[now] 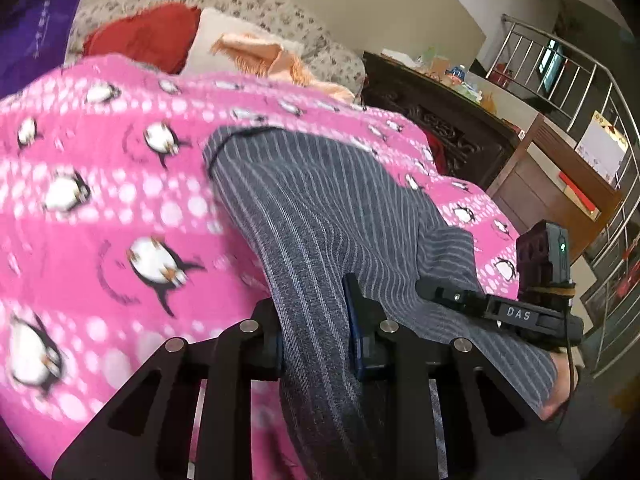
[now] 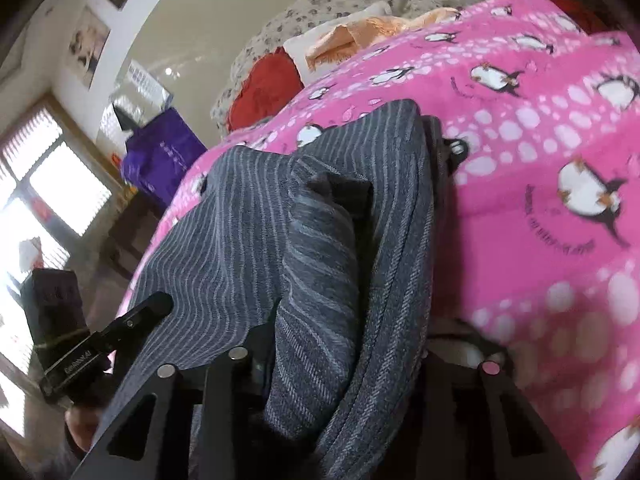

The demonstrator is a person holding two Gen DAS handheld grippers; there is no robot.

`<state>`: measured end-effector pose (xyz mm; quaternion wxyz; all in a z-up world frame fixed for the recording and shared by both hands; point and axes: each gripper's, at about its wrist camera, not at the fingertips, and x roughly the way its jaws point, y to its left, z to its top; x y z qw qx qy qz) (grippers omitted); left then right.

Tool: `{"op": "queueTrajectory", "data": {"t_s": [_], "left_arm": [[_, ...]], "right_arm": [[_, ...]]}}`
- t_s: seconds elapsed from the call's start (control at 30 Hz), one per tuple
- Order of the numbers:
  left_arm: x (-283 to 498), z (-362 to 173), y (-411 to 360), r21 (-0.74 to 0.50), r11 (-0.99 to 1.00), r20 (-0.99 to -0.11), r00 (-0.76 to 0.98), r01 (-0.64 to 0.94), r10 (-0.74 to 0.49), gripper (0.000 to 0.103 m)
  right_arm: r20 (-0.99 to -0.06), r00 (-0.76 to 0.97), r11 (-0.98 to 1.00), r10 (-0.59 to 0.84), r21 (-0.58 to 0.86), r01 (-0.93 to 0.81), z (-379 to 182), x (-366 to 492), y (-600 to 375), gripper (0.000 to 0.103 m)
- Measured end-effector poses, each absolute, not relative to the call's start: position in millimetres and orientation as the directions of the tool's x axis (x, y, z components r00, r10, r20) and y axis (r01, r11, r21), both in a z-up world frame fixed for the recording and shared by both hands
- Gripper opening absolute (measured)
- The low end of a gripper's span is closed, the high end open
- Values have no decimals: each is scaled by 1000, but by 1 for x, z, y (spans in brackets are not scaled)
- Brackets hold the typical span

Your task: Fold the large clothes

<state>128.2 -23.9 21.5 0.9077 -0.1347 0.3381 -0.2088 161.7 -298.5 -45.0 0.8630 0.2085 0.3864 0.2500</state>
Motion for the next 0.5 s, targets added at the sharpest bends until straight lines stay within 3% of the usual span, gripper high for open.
{"op": "queueTrajectory", "data": {"t_s": [0.13,0.37,0.5], "left_arm": [[140,38,14,-392,880,-534,713,269,-455,22],[149,28,88,-362,921,-571,748,140,-338,23],[157,0,94,-378,919,-614,711,115,-342,32]], "right_arm": [[-523,569,740,635,622,-255,-46,175,-268,36],[-514,512,719,688,580,-384,-43,213,-181,36],[-516,501,712,695,591,-379,-46,220,-179,37]]}}
